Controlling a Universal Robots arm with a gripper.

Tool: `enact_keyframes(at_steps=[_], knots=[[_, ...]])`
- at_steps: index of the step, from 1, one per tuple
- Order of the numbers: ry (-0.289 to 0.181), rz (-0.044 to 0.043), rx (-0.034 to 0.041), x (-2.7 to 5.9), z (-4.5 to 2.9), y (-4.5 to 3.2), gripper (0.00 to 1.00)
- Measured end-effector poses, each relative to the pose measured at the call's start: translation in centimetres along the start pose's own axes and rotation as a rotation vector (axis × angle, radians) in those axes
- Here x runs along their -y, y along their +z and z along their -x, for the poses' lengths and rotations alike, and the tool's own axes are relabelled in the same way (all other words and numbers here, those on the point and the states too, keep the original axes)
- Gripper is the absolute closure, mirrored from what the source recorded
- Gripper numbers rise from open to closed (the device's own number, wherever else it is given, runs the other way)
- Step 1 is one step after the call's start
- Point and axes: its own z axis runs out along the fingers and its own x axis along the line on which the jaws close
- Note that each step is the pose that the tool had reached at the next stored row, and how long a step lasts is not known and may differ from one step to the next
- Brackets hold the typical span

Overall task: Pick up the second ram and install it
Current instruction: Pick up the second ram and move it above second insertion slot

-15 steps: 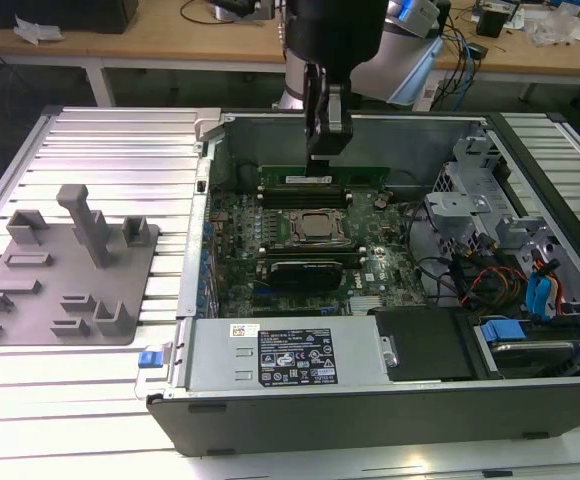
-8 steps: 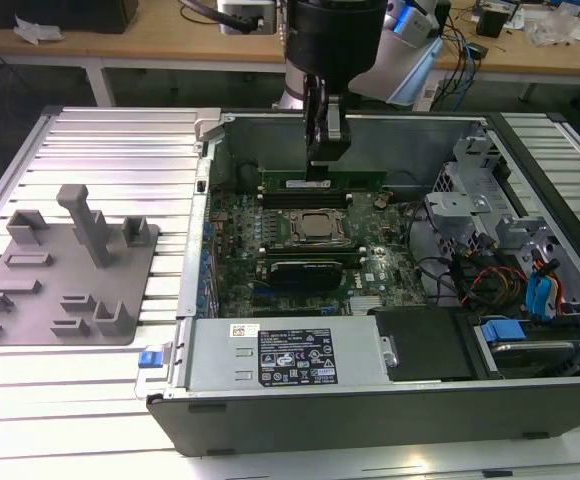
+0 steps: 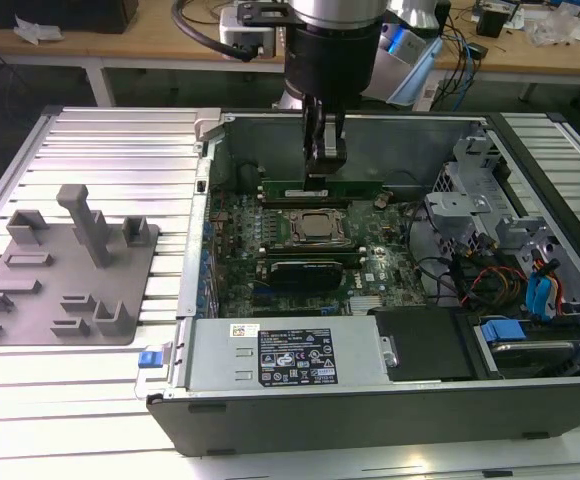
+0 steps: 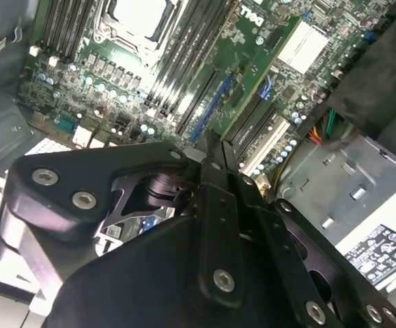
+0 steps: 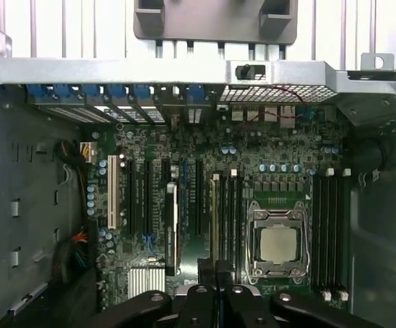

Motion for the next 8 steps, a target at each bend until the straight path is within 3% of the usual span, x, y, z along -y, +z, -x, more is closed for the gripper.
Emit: enact_keyframes(at_steps=[8], knots=[[0.000,-0.0001,0.0075,-0.01,0.23,2.16,0.91]])
